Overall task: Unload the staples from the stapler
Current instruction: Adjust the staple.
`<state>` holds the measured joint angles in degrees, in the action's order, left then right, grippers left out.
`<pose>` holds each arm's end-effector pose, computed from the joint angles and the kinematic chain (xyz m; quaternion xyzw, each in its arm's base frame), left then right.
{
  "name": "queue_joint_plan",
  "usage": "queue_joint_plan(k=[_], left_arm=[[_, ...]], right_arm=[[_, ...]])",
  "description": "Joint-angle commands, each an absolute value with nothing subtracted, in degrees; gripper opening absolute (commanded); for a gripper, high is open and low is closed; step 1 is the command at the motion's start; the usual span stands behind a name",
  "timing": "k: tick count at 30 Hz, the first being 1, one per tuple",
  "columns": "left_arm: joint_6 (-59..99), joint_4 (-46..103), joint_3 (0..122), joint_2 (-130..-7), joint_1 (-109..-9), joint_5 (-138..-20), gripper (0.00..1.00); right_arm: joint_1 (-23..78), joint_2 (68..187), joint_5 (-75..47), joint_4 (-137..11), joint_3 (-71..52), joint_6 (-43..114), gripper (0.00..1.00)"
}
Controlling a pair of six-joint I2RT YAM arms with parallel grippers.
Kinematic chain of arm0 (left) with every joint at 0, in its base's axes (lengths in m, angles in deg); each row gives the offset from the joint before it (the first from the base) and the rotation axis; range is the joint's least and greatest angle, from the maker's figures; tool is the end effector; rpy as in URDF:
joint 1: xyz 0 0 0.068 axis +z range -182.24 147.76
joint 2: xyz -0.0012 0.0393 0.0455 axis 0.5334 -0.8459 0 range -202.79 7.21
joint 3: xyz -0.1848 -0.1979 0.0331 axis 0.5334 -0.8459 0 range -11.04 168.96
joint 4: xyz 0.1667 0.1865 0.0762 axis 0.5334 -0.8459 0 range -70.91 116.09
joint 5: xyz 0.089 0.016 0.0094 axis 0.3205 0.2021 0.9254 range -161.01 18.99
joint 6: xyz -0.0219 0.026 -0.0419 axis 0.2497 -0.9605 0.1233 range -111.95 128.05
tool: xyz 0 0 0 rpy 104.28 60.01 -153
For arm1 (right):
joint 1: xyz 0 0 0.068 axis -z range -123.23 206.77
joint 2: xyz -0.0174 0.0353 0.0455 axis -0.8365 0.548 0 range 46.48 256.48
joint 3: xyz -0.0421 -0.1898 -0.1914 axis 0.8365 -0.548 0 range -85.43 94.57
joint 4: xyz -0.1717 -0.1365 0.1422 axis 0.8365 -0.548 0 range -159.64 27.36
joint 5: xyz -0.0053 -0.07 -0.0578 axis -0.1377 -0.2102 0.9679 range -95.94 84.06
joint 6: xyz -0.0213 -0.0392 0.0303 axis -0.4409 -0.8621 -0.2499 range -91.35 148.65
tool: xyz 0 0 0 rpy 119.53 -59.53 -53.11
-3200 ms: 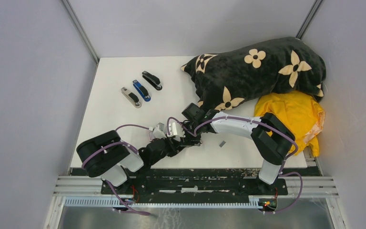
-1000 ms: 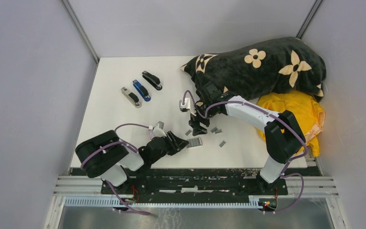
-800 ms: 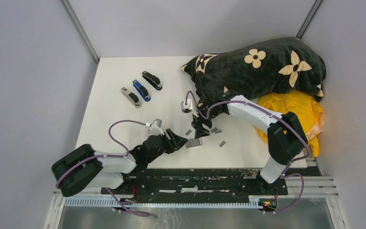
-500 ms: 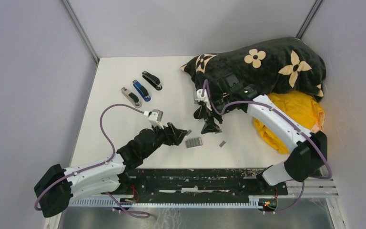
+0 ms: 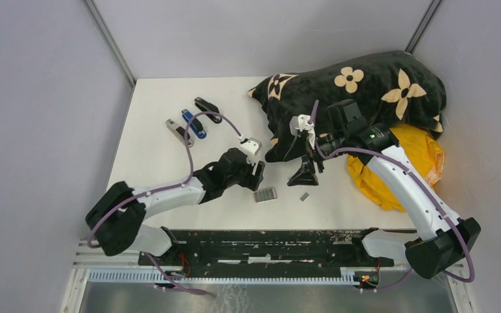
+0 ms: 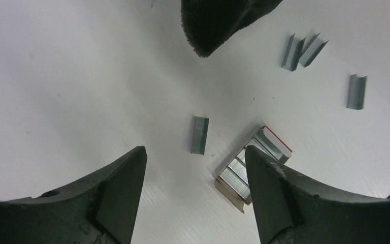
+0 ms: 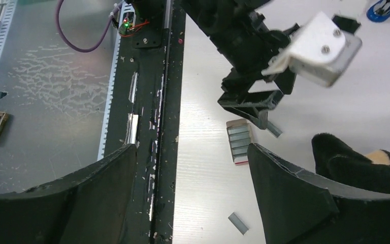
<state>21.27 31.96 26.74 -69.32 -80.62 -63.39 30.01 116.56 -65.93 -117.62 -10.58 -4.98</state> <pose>0.1887 -0.2053 0.2042 0.2345 0.8450 -0.1941 0.4396 0.1896 0.1302 0.3714 -0.5566 0.6183 0.4515 0.3224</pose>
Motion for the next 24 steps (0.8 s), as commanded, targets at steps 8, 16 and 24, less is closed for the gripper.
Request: queue_joint_plan(k=[8,16,24], left_arm=[[15.85,21.46,40.81,-86.51,-80.14,-69.87,0.59],[18.43,18.96,44.31,-91.15,-80.09,-68.75,0.45],[19.60,17.90,44.50,-91.90,-80.29,-66.92,0.39]], right_arm=[[30.64,118.71,-67.34,-114.03,-12.09,-3.47,0.86],[30.67,118.64,-67.25,-113.10,-12.66,-2.90,0.86],[30.64,118.73,-67.38,-112.91,-12.91,-2.71,0.86]])
